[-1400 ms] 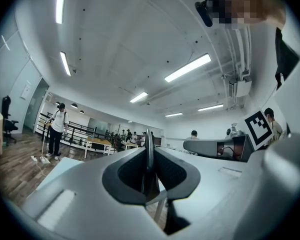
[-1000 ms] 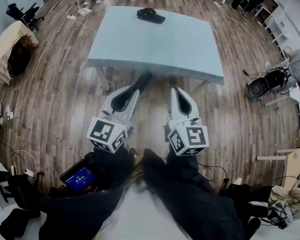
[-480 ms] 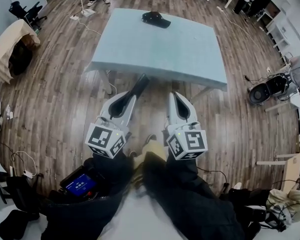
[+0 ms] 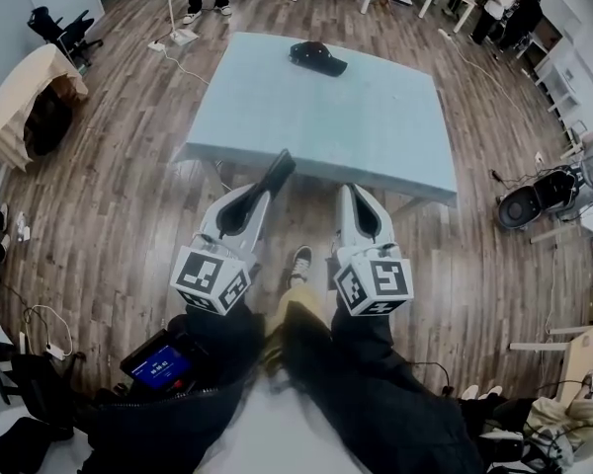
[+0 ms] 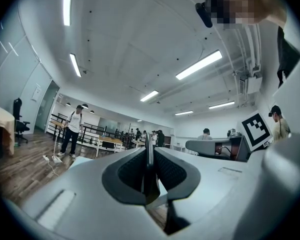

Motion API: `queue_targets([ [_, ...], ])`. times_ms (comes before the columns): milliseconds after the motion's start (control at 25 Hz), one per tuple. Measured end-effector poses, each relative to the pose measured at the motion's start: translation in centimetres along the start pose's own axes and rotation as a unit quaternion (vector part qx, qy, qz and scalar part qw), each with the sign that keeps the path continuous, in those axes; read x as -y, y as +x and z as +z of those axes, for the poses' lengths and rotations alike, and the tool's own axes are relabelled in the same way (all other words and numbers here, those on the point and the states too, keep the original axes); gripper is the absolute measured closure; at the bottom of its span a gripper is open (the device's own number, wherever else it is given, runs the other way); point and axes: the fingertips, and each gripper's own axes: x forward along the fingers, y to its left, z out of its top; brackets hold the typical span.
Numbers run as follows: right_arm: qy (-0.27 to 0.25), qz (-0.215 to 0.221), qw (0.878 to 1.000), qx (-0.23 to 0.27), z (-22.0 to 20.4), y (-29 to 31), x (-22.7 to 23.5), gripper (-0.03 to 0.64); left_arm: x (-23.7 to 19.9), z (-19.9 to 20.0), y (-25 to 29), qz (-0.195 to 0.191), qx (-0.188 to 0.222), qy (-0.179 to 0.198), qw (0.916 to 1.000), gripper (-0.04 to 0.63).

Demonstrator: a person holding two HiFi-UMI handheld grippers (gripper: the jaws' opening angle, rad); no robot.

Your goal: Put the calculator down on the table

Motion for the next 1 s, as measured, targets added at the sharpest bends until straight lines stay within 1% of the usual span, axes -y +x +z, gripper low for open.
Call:
queue_targets([
  [160,0.001,0.003,1.0,0.004,0.1,3.1,1.8,0.62,-1.9,0.6,3.1,0.008,0.005,0.011,0.9999,0.546],
  [280,0.0,0.005,1.0,0.001,0.0,5.4,3.7,0.62,-2.9,0.5,6.0,0.011,0.006,0.012,0.9999,0.546],
  [400,-0.002,0.009,1.0,0.005,0.9,8.4,5.9,0.62,-3.8,0.9,9.4,0.01,0.01,0.016,0.9998,0.546],
  [600,-0.009,0.024,1.0,0.012,2.6,13.7,9.4,0.62,-6.1,2.3,15.6,0.022,0.019,0.029,0.9991,0.546],
  [760,-0.014,0.019,1.0,0.017,4.0,17.5,12.6,0.62,-7.4,3.5,20.2,0.026,0.026,0.032,0.9988,0.546],
  [1000,-0.009,0.033,0.999,0.01,4.2,22.7,16.3,0.62,-9.5,3.4,25.8,0.038,0.023,0.032,0.9985,0.546],
])
